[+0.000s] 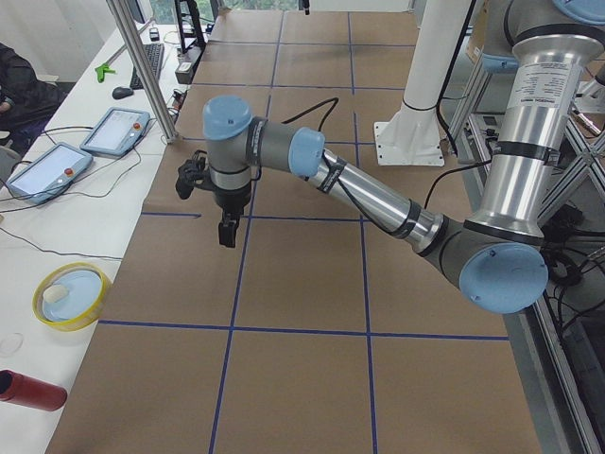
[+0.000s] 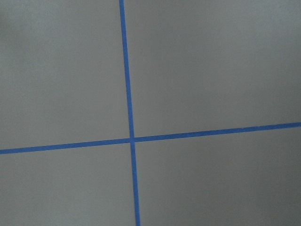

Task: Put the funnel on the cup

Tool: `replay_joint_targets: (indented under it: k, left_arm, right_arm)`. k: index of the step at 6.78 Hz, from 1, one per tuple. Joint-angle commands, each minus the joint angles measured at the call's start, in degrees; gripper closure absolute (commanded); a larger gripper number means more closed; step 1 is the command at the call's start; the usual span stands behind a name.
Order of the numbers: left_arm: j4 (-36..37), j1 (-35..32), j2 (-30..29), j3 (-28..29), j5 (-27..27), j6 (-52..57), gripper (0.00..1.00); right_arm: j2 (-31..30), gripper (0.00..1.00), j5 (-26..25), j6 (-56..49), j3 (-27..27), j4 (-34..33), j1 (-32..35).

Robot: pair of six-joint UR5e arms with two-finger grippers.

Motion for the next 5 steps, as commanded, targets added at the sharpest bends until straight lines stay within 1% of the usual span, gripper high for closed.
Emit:
replay_joint_targets:
  k: [1, 2, 3, 4, 5]
  left_arm:
    - [1.22, 9.46, -0.08, -11.83, 0.01, -14.32, 0.0]
    - [0.79, 14.91, -0.35, -14.92, 0.09, -21.61, 0.0]
    - [0.61, 22.53, -3.57, -16.87, 3.49, -31.95, 0.0]
    - [0.78, 29.57, -6.21, -17.41, 8.13, -40.32, 0.0]
    - [0.87, 36.34, -10.06, -16.54, 12.79, -47.62, 0.0]
  right_arm:
    - [0.09, 0.0, 0.0, 0.0, -0.09, 0.0, 0.0]
    - [0.0, 0.0, 0.0, 0.0, -0.09, 0.0, 0.0]
    - [0.0, 0.0, 0.0, 0.0, 0.0, 0.0, 0.0]
    - [0.0, 0.0, 0.0, 0.0, 0.0, 0.0, 0.0]
    - [0.0, 0.0, 0.0, 0.0, -0.09, 0.0, 0.0]
